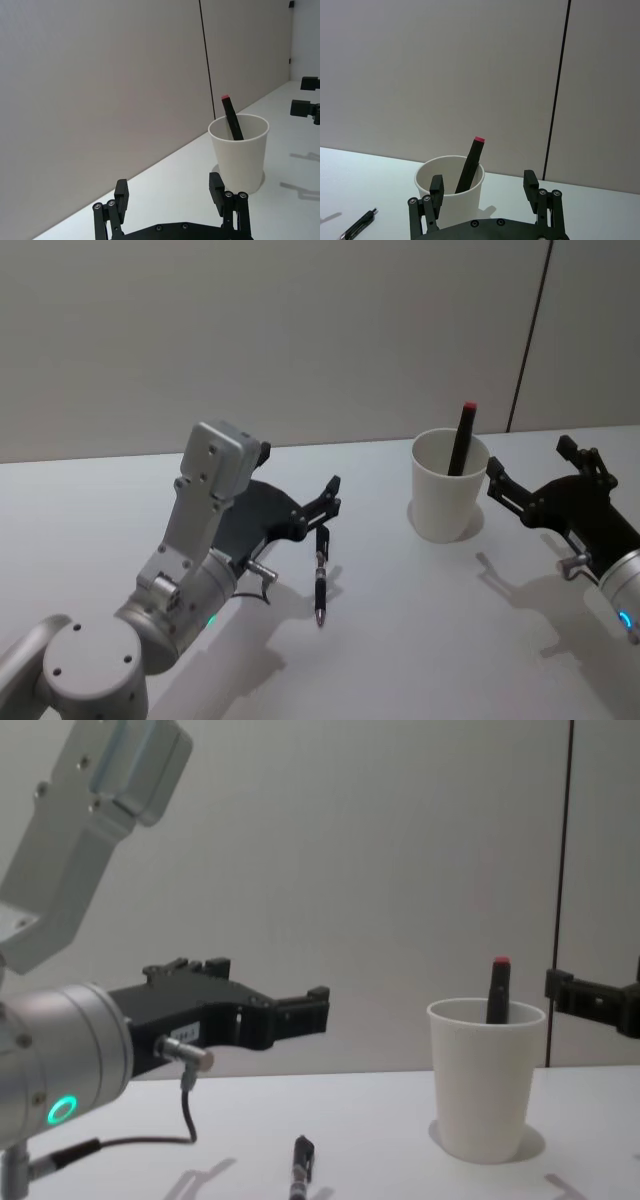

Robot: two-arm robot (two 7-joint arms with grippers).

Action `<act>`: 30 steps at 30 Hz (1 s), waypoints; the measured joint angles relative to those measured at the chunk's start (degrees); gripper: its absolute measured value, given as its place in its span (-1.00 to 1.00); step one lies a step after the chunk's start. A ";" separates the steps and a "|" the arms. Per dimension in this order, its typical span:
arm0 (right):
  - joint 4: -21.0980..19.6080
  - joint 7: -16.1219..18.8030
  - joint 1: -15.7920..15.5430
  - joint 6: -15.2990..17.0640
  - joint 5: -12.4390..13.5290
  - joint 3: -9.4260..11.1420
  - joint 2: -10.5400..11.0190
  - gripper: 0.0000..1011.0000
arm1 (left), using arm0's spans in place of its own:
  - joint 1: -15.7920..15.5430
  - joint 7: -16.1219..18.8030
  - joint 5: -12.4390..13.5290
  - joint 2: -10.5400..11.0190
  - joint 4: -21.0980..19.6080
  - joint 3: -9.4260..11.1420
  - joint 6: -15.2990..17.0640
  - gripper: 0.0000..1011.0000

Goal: Place the pen into the pen holder.

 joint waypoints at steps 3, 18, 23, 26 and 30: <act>0.00 0.00 0.00 0.00 0.00 0.00 0.00 0.98 | 1.15 0.75 -0.66 0.54 -1.41 0.06 0.86 0.98; 0.00 0.00 0.00 0.00 0.00 0.00 0.00 0.98 | 4.87 2.36 -3.54 1.68 -4.78 0.54 4.50 0.98; 0.00 0.00 0.00 0.00 0.00 0.00 0.00 0.98 | 5.38 2.41 -3.94 1.25 -4.83 0.86 5.34 0.98; 0.01 0.00 0.00 0.00 0.00 0.00 0.00 0.98 | 5.56 2.41 -4.08 0.84 -4.67 1.08 5.79 0.98; 0.00 0.00 0.00 0.01 0.00 0.00 0.00 0.98 | 5.67 2.40 -4.22 0.23 -4.21 1.35 6.42 0.98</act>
